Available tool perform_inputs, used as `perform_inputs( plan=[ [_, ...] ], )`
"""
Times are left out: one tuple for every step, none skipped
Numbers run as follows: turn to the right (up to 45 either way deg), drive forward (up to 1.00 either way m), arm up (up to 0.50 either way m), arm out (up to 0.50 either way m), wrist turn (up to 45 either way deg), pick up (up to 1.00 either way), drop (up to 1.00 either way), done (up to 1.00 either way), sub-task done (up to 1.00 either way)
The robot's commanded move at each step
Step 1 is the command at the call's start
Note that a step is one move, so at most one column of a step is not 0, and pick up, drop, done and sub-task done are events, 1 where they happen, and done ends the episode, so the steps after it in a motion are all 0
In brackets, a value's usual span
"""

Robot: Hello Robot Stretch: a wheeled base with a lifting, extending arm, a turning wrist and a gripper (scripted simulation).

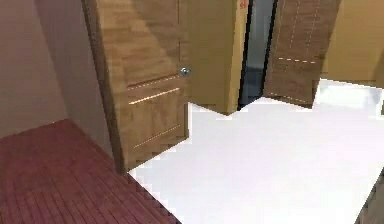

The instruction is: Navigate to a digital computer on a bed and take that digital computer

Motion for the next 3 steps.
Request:
perform_inputs(
  plan=[
    [0.0,0.7,0.0,0.0,0.0,0.0,0.0,0.0,0.0],
    [42.0,0.0,0.0,0.0,0.0,0.0,0.0,0.0,0.0],
    [0.0,1.0,0.0,0.0,0.0,0.0,0.0,0.0,0.0]
  ],
)
